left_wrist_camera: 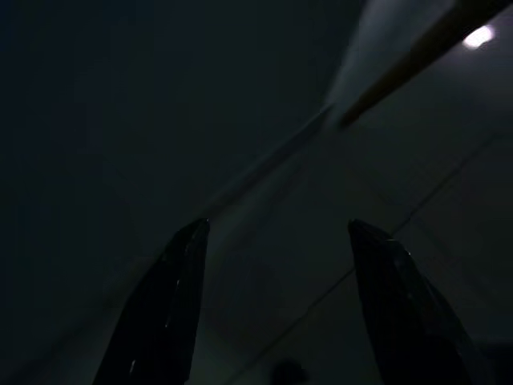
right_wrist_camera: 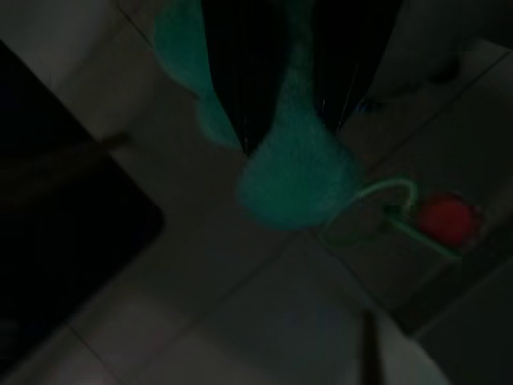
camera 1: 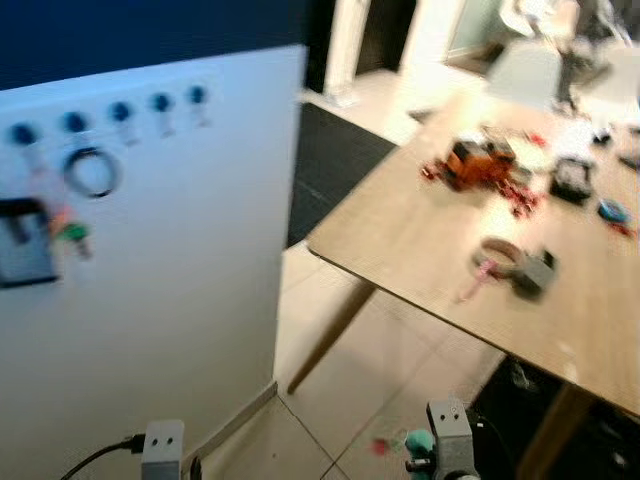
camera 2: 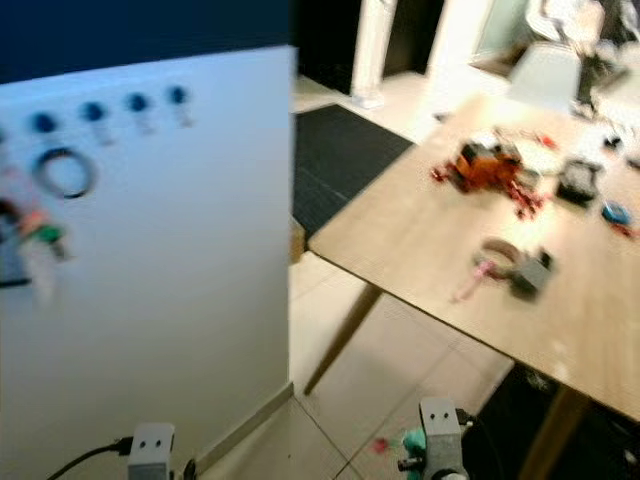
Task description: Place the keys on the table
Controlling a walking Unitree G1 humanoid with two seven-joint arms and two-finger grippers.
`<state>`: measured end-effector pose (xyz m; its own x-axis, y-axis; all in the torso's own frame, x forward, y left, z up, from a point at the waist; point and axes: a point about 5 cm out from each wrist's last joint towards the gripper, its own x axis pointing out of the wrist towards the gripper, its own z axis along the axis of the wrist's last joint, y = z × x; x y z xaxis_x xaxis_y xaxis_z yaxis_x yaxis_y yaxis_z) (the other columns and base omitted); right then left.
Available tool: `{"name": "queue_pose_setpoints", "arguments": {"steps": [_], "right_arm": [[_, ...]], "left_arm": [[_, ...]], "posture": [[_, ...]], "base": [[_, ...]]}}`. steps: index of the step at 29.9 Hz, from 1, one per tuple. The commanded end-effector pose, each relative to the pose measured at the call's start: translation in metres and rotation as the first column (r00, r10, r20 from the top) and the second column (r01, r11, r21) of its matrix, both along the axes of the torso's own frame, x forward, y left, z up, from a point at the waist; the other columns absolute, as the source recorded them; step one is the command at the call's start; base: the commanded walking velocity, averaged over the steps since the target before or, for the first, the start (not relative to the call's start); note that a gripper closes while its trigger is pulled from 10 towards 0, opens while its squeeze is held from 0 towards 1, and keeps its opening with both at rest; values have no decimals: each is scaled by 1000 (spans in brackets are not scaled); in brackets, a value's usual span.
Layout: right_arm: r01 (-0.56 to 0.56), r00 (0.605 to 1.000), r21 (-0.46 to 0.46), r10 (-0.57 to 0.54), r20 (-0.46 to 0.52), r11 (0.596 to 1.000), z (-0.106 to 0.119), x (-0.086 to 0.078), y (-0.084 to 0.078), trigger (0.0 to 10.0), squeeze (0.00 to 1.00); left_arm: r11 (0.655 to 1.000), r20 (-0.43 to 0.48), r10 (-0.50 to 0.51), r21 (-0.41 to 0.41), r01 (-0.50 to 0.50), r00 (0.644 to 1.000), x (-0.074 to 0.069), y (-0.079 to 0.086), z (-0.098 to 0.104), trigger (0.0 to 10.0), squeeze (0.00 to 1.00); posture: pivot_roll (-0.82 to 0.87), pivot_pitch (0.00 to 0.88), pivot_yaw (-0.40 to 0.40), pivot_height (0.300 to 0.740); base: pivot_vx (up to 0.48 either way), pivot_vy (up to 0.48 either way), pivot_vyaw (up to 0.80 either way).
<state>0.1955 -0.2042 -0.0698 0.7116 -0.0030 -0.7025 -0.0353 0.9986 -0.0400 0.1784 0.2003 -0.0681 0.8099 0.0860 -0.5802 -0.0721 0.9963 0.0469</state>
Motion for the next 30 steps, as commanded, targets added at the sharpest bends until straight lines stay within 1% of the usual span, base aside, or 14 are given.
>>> {"name": "queue_pose_setpoints", "arguments": {"steps": [1,19,28,30], "right_arm": [[-5,1000,8,5,3,1000,0,1,3,10000,0],[-19,1000,6,19,-2,1000,0,2,5,10000,0],[-41,999,4,41,4,999,1,3,6,10000,0],[-59,998,-6,59,4,998,1,3,6,10000,0]], "left_arm": [[1000,-28,7,-16,-8,1000,-11,-3,-6,10000,0],[1000,-2,0,-13,0,1000,-10,-6,-4,10000,0],[997,-12,44,-62,-45,999,-12,-7,-6,10000,0],[997,-15,48,-61,-49,999,-12,-7,-6,10000,0]], "posture": [[60,40,-63,740],[60,37,-67,740],[58,39,-71,740],[58,43,-71,740]], "base": [[0,0,-800],[0,0,-800],[0,0,-800],[0,0,0]]}}
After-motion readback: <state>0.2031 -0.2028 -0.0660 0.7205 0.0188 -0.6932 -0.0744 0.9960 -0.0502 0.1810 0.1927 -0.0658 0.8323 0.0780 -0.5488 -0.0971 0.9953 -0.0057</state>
